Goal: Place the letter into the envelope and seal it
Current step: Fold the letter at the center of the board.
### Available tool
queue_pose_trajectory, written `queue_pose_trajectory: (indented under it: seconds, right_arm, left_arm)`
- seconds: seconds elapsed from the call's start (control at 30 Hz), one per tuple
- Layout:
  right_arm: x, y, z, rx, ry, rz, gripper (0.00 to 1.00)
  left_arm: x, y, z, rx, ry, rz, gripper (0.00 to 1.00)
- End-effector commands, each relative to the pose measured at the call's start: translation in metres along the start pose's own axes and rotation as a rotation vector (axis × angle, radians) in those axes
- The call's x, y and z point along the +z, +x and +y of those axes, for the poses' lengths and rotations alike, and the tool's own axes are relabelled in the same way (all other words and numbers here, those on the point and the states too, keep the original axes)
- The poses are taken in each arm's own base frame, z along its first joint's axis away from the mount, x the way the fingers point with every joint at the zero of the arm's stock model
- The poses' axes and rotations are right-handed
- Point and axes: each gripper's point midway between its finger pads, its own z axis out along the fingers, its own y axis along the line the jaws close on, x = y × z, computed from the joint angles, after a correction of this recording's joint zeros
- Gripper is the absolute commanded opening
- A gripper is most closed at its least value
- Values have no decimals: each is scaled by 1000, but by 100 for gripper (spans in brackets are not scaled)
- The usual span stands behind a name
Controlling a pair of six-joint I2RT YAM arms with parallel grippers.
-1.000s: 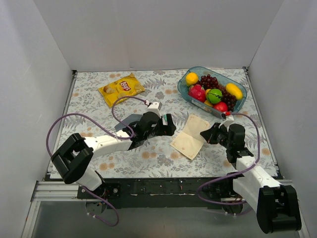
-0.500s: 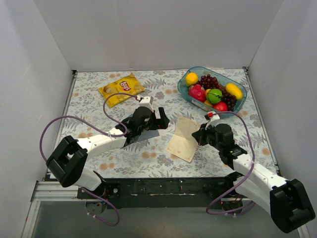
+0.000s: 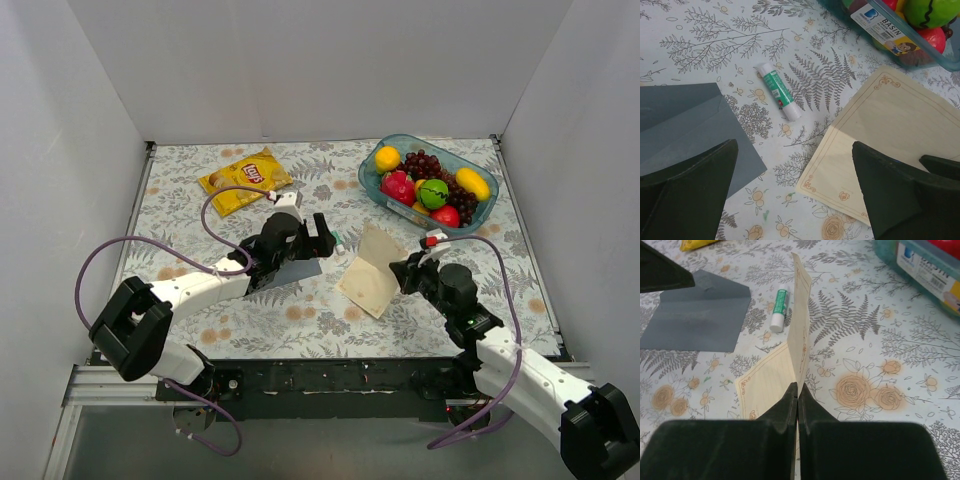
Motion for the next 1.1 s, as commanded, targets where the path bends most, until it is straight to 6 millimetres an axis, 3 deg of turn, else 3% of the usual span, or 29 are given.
queue_pose_trajectory:
  seconds: [0.0,0.17,0.57,0.8,1.07]
  right_arm:
    - [1,-34,-13,20,89,-162,1]
    - [3,-29,-22,-76,146,-129,1]
    - [-1,-18,-11,-232,177,-76,1]
    - [2,4,16,-405,159,27,1]
    - [-1,3,43,-495,110,25,1]
  left_arm:
    - [-6,-16,-6,1,24,-36,98]
    - [-4,-16,-5,1,20,-35,98]
    - [0,-15,1,7,6,-27,96]
    - [1,-18,5,5,-6,-31,93]
    - [1,-27,16,-9,-37,-61,92]
